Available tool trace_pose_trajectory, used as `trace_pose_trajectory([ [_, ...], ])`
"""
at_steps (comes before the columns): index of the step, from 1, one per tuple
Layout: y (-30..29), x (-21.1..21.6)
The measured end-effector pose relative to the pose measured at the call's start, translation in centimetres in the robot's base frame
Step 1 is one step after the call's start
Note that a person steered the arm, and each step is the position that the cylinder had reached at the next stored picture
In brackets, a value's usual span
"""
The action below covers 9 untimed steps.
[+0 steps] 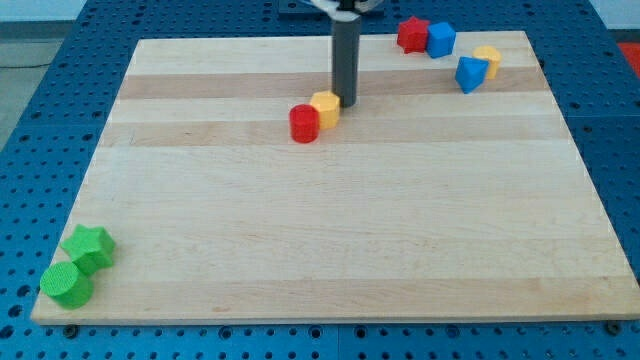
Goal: Separate yellow heart from blue triangle
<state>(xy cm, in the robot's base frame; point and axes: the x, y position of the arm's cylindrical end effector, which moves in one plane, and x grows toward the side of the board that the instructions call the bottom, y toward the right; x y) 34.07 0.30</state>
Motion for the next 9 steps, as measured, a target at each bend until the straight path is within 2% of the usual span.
trace_pose_trajectory([
  [2, -5.0, 2.3],
  [4, -4.6, 2.4],
  [7, 23.6, 2.6],
  [8, 30.7, -1.4],
  [9, 34.2, -6.5],
])
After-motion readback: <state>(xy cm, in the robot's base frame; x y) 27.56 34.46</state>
